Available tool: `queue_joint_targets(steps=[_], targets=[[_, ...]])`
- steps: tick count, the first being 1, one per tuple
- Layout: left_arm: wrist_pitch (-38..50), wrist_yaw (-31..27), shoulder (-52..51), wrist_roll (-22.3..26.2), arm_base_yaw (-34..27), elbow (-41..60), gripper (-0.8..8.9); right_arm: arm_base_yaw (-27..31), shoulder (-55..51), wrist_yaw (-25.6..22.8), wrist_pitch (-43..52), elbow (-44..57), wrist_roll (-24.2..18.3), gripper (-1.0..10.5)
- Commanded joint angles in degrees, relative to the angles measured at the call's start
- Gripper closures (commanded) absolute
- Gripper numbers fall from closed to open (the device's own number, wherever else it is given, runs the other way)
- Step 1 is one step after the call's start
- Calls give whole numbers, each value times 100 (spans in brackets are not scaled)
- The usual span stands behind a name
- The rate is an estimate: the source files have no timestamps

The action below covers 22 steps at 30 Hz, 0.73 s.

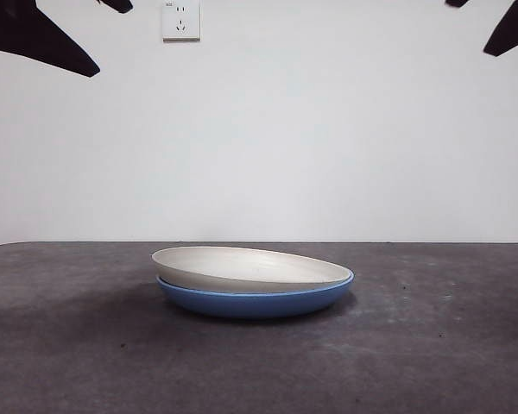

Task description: Pick up the white plate, put it on the blue plate, put it on desk

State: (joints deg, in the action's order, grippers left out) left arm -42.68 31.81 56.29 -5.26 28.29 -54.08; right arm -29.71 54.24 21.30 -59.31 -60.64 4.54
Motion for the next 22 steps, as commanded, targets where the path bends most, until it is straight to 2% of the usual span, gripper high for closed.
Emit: queue_joint_targets(steps=[1, 14, 16, 19, 22], targets=[[24, 28, 46, 31, 33, -59, 533, -87, 4, 79, 59, -31, -92, 673], [17, 31, 46, 28, 33, -59, 540, -92, -2, 79, 66, -31, -94, 675], [20, 31, 46, 28, 33, -59, 604, -92, -2, 79, 42, -31, -90, 730], [22, 28, 46, 28, 33, -59, 796, -92, -2, 81, -7, -31, -94, 943], [22, 28, 46, 28, 33, -59, 804, -92, -2, 79, -55, -31, -94, 938]])
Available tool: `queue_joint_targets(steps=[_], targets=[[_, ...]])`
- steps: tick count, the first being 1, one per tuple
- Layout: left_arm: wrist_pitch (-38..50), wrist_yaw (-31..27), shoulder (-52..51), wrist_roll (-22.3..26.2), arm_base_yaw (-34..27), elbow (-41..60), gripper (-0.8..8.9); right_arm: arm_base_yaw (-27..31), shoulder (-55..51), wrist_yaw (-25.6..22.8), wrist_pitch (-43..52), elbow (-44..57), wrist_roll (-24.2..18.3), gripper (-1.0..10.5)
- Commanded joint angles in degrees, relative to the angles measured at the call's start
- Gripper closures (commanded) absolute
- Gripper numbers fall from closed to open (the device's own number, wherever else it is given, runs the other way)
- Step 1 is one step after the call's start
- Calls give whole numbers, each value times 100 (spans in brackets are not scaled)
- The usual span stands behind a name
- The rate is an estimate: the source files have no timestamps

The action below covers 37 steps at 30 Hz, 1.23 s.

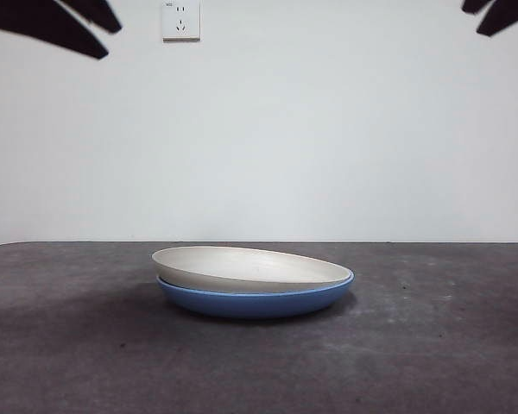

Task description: Pick up the white plate, put it on the blue plate, put it on desk

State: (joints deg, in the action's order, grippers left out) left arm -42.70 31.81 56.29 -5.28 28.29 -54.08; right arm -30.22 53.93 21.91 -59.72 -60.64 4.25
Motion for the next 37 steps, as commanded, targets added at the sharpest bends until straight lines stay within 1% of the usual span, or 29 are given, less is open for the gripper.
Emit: queue_joint_targets(steps=[1, 28, 29, 30, 31, 33, 37], targets=[[28, 28, 46, 31, 33, -59, 804, -42, 28, 17, -13, -31, -66, 938], [101, 13, -44, 81, 22, -61, 804, -42, 28, 17, 11, -33, -61, 938], [103, 11, -131, 229, -11, -59, 804, -42, 26, 17, 11, -33, -61, 938], [146, -11, -225, 485, -55, -59, 804, -42, 26, 17, 11, -33, -63, 938], [258, -70, -339, 682, -131, -59, 804, -42, 28, 17, 11, -33, -61, 938], [723, -407, -608, 745, -374, -48, 804, -42, 28, 17, 11, -33, -61, 938], [2087, -1027, -1314, 957, -1110, 223, 804, -42, 26, 17, 11, -33, -61, 938]])
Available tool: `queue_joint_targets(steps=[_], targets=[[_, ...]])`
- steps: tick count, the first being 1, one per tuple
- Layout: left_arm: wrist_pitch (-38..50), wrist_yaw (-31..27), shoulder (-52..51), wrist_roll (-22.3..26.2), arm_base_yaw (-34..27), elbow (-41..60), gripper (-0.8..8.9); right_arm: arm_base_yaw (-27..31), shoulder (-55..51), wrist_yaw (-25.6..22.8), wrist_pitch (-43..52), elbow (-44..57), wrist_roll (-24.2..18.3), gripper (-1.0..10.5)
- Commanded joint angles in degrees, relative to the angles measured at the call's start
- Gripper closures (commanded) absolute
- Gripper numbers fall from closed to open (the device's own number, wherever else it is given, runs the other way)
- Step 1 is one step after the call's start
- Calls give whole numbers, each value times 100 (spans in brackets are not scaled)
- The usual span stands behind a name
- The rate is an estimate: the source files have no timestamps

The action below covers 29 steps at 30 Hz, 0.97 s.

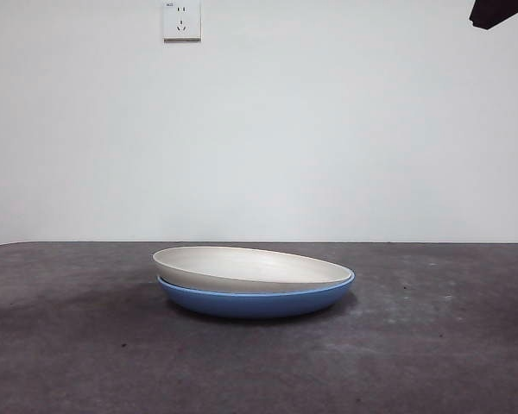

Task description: Pick up the white plate, put it on the blue plate, put it on desk

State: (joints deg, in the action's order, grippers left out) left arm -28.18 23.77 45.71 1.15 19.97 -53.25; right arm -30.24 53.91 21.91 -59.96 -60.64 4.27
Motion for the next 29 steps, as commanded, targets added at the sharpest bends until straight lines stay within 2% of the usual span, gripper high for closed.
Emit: queue_joint_targets(steps=[1, 6, 10, 13, 21, 29], targets=[[1040, -350, -479, 339, -503, 304, 804, -39, 28, 17, 35, -33, -63, 938], [2555, -1099, -1600, 382, -1410, 1434, 804, -39, 28, 17, 35, -33, -63, 938], [3036, -1622, -2347, 380, -1786, 2328, 804, -39, 28, 17, 35, -33, -63, 938], [3073, -1825, -2811, 378, -1934, 2938, 804, -39, 28, 17, 35, -33, -63, 938], [3021, -1845, -3722, 310, -2033, 4319, 804, -39, 28, 17, 35, -33, -63, 938], [2583, -1847, -4172, 225, -2033, 4876, 804, -39, 28, 17, 35, -33, -63, 938]])
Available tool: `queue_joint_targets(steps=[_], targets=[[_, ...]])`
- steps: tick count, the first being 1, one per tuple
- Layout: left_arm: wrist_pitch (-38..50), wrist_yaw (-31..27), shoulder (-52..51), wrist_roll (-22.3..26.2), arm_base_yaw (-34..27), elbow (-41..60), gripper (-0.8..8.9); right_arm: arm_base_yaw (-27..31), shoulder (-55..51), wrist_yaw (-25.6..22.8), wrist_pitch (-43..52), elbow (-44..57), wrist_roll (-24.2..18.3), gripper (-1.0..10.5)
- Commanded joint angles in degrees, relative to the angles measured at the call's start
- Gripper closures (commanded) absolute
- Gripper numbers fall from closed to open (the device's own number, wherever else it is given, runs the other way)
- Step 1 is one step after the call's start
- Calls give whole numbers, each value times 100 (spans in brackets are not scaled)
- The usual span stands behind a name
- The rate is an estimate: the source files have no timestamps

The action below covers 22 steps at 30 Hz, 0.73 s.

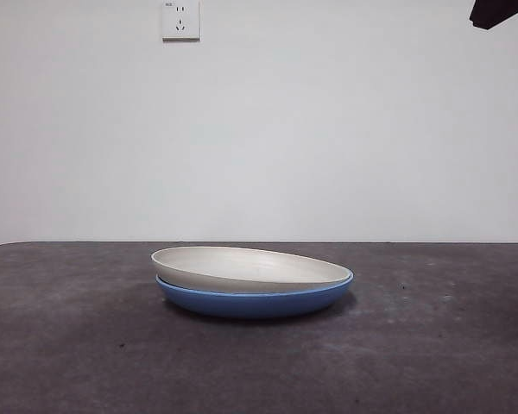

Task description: Pick up the white plate, put it on the blue plate, put it on desk

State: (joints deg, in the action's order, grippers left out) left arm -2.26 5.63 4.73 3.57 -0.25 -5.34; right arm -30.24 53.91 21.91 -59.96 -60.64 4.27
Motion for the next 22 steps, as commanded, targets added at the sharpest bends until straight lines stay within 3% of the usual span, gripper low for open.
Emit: queue_joint_targets(steps=[1, 22], targets=[[-11, -31, -114, -17, -11, 149, 804, -39, 28, 17, 35, -33, -63, 938], [-831, -31, -457, -17, -11, 470, 804, -39, 28, 17, 37, -33, -63, 938]])
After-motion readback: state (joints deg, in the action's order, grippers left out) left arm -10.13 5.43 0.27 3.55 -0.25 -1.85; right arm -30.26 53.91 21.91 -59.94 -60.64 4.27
